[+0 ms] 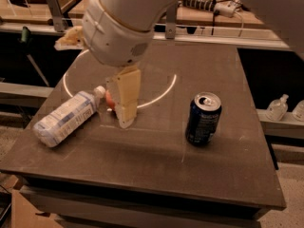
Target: Pick blue plastic bottle
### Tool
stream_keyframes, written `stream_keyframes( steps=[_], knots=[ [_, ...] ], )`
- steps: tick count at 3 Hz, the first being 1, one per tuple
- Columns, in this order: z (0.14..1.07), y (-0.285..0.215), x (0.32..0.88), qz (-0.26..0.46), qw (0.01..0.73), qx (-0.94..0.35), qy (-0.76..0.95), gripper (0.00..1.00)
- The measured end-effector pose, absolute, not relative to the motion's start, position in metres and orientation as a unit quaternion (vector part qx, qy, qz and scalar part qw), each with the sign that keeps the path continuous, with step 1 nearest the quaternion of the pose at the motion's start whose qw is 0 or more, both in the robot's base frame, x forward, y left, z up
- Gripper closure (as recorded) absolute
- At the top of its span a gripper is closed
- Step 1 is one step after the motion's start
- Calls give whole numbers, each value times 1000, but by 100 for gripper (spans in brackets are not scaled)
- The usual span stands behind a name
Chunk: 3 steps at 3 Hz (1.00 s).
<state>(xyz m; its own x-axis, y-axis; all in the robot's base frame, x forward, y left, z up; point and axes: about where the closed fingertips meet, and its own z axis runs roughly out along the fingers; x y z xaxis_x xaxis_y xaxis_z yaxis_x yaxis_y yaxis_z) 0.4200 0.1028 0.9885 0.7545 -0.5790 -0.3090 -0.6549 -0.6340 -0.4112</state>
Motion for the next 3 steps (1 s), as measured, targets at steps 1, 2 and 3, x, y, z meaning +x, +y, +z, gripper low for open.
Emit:
stream_keyframes(
  steps=[1, 2, 3],
  knots=[
    [960, 132, 425, 75, 221, -923, 305, 0],
    [918, 166, 432, 78, 166, -940, 286, 0],
    [893, 192, 435, 82, 134, -949, 275, 0]
  ],
)
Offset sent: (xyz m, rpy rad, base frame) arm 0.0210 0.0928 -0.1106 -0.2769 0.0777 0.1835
